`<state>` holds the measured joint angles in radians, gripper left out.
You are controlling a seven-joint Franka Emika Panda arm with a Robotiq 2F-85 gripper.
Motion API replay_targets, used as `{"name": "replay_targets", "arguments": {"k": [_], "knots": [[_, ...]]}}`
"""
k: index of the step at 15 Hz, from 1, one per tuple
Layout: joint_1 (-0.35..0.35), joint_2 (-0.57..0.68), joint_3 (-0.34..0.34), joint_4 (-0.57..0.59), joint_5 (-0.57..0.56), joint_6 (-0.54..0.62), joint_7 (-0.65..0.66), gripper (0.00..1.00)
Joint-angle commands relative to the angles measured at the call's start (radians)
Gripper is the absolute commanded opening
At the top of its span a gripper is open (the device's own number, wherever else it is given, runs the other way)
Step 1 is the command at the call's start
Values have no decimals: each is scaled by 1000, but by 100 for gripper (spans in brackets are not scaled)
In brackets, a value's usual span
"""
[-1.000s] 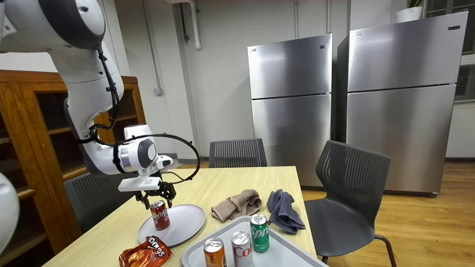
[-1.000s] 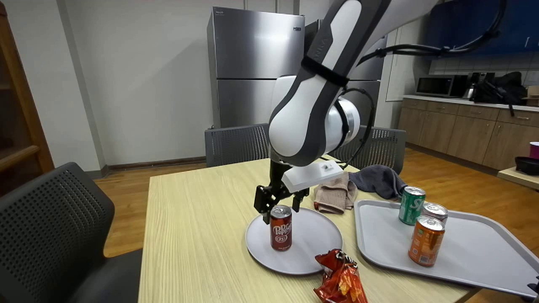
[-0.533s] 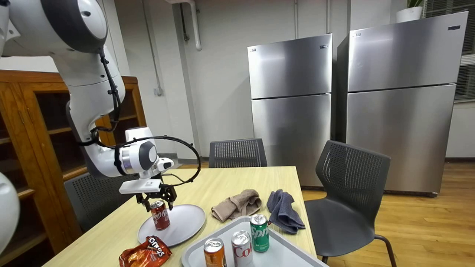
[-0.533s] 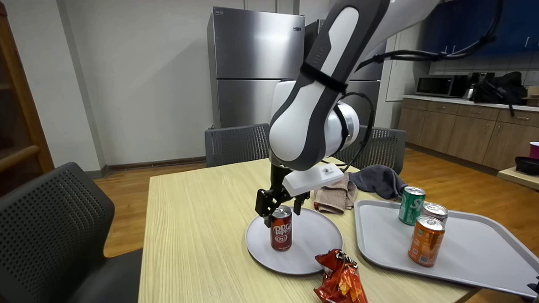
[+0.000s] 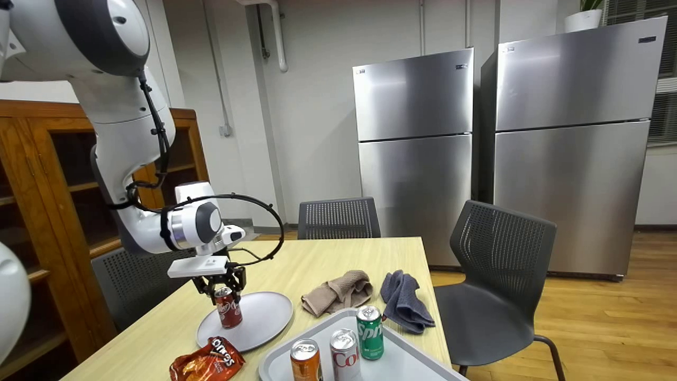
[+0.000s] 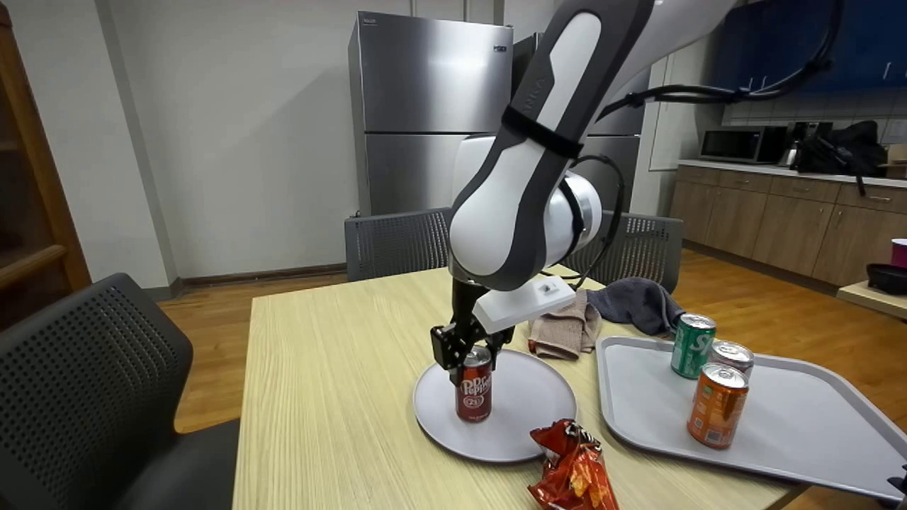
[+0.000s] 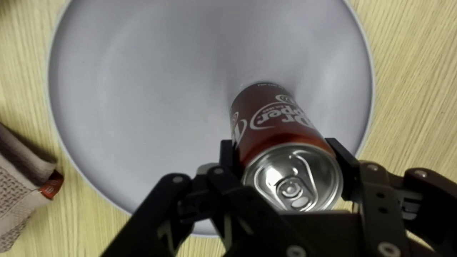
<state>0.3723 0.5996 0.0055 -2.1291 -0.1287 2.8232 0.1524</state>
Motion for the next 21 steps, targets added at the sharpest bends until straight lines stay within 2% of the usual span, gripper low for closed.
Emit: {"name": "replay_targets", "arguments": {"k": [1,11,21], "knots": [[17,0,-13,14,-28,-17,14,38],[32,-128,-91,-57,-66,13,59,38],[6,-220,-246,-139,-107,13,183,38]]}}
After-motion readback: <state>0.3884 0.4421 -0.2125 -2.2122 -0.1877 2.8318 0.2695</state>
